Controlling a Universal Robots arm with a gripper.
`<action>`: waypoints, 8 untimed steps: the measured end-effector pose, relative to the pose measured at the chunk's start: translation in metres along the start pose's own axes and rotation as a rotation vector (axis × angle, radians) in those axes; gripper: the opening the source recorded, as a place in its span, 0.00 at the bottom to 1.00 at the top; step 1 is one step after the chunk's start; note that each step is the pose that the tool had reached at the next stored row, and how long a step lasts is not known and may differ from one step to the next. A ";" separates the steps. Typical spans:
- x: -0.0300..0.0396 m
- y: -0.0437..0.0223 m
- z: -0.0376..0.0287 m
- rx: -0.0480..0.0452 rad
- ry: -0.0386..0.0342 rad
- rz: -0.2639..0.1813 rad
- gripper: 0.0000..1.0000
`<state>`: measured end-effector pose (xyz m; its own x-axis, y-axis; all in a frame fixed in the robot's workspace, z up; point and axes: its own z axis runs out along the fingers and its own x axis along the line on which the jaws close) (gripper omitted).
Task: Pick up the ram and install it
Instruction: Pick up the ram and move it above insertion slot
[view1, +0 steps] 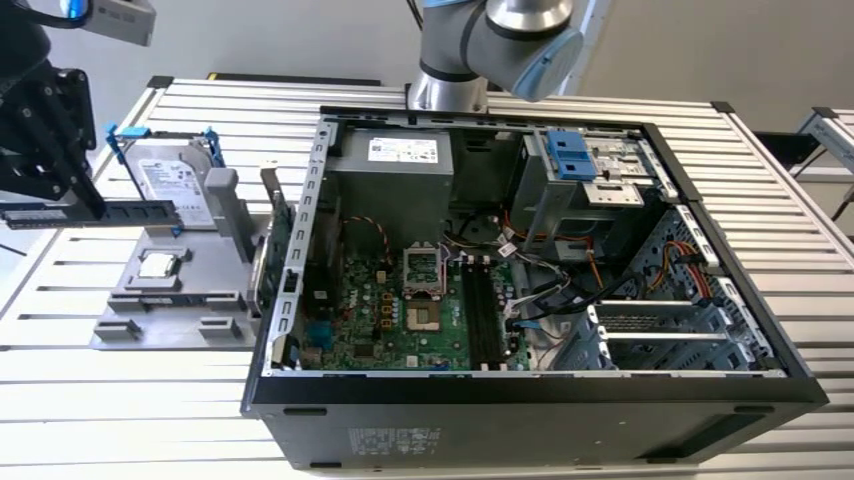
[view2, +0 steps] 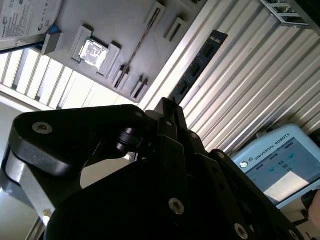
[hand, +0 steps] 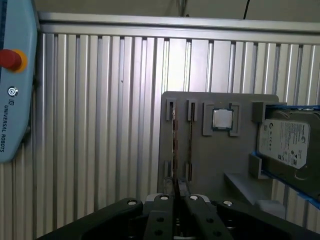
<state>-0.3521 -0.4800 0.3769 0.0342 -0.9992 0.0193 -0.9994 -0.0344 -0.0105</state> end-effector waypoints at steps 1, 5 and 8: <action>0.0000 -0.0012 0.0000 0.0000 0.0001 0.000 0.00; 0.0002 -0.0064 0.0000 -0.0001 0.0001 0.000 0.00; 0.0003 -0.0101 0.0001 -0.0001 0.0001 0.000 0.00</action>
<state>-0.3419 -0.4800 0.3769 0.0342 -0.9992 0.0194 -0.9994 -0.0344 -0.0104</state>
